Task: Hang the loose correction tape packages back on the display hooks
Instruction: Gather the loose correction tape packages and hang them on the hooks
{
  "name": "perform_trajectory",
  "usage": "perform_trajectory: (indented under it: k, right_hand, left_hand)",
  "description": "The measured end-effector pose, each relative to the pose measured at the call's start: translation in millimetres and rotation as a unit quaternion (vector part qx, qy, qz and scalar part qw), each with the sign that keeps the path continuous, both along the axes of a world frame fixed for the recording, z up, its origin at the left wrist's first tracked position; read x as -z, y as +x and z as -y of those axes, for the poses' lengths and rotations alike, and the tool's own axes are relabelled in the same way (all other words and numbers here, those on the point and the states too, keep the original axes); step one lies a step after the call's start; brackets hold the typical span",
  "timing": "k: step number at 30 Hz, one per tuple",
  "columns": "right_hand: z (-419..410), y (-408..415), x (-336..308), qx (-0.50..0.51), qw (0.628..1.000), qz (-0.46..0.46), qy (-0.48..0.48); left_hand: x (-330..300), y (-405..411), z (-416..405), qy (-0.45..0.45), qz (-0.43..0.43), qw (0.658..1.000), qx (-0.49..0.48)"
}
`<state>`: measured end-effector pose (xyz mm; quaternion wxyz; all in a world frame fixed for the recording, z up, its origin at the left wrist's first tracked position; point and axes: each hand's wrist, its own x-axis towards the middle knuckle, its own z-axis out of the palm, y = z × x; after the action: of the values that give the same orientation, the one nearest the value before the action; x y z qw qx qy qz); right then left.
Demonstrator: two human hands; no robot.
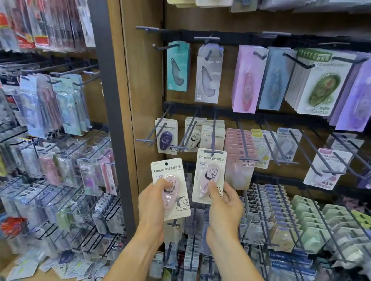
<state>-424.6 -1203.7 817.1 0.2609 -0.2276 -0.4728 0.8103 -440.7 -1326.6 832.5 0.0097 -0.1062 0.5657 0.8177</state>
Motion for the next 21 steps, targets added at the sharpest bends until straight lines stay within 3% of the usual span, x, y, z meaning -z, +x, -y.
perform_trajectory:
  k: [5, 13, 16, 21]
  right_hand:
    - [2, -52, -19, 0.009, 0.987, 0.079, -0.136]
    - [-11, -79, -39, 0.002, 0.981, 0.093, -0.172]
    - [-9, -32, -27, -0.057, 0.990, 0.080, -0.100]
    - [-12, 39, -23, -0.076, 0.990, -0.060, 0.107]
  left_hand:
    - [-7, -1, -8, -0.015, -0.026, 0.998, 0.055]
    - [-13, -2, -8, -0.045, -0.098, 0.991, 0.085]
    - [-7, -2, -7, -0.057, -0.122, 0.985, 0.109]
    - [3, 2, -15, -0.094, -0.203, 0.964, 0.147]
